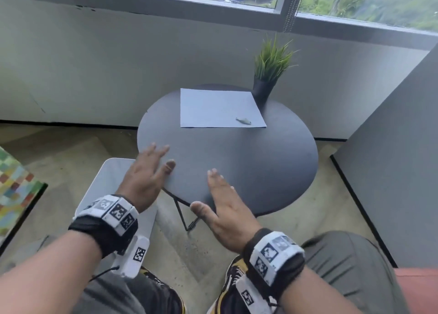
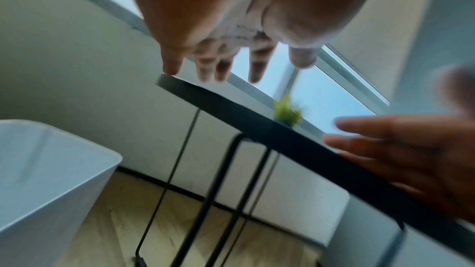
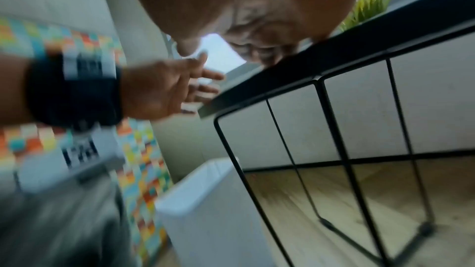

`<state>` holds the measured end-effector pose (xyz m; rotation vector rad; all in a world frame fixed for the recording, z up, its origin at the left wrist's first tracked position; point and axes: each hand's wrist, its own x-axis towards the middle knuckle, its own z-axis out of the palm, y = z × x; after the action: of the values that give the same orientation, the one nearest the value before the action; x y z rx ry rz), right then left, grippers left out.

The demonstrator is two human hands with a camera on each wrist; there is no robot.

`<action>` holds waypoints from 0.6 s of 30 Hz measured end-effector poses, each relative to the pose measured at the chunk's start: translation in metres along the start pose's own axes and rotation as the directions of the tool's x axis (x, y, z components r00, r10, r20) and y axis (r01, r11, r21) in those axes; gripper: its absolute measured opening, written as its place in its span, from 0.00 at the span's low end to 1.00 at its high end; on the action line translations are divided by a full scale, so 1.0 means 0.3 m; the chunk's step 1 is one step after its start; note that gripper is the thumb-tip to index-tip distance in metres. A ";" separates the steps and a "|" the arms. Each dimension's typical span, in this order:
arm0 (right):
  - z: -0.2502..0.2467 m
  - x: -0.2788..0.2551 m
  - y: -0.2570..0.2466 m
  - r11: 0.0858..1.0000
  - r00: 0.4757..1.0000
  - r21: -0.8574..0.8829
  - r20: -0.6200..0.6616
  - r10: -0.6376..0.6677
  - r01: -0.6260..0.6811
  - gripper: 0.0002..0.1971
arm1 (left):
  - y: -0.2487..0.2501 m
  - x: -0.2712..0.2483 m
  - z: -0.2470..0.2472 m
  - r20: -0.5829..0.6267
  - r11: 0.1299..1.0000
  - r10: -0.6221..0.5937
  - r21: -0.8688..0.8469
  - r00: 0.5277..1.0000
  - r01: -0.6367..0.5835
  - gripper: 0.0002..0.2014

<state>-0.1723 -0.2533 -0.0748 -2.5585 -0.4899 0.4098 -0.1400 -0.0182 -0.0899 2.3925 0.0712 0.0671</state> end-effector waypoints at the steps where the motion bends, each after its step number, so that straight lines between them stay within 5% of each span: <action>1: -0.039 0.005 0.035 0.997 0.998 0.077 -0.062 -0.003 0.008 0.44 | -0.039 0.018 -0.017 -0.116 0.995 -0.046 -0.096 0.992 0.035 0.38; 3: -0.114 0.029 0.133 0.979 0.960 0.092 -0.196 0.199 -0.184 0.43 | -0.164 0.065 -0.058 -0.212 0.963 -0.249 -0.156 0.945 0.219 0.31; 5: -0.141 0.047 0.196 0.898 0.884 -0.043 -0.203 0.420 -0.437 0.42 | -0.329 0.115 -0.097 -0.155 0.874 -0.481 -0.162 0.863 0.458 0.33; 6: -0.121 0.053 0.187 0.880 0.888 -0.150 -0.173 0.426 -0.451 0.42 | -0.410 0.134 -0.111 -0.124 0.825 -0.562 -0.149 0.818 0.545 0.36; 8: -0.042 0.052 0.113 0.914 0.957 -0.287 -0.063 0.281 -0.288 0.44 | -0.546 0.156 -0.120 -0.077 0.733 -0.680 -0.086 0.729 0.675 0.41; 10: 0.003 0.035 0.020 0.967 0.994 -0.243 0.065 0.089 -0.071 0.45 | -0.626 0.154 -0.104 -0.047 0.661 -0.750 -0.032 0.660 0.749 0.41; 13: -0.051 0.090 0.008 0.998 0.998 -0.017 -0.008 0.059 -0.059 0.44 | -0.712 0.143 -0.069 0.021 0.636 -0.772 0.042 0.636 0.770 0.35; 16: -0.096 0.185 0.068 0.925 0.932 -0.132 -0.114 0.344 -0.357 0.42 | -0.748 0.130 -0.066 0.076 0.643 -0.766 0.108 0.639 0.758 0.27; 18: -0.059 0.210 0.045 0.899 0.934 -0.256 -0.080 0.347 -0.356 0.42 | -0.777 0.132 -0.063 0.097 0.665 -0.746 0.147 0.658 0.732 0.22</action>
<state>-0.1062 -0.2456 -0.0793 -2.9207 -0.0656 0.4522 -0.1093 0.1681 -0.2336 2.2661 1.0014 -0.5185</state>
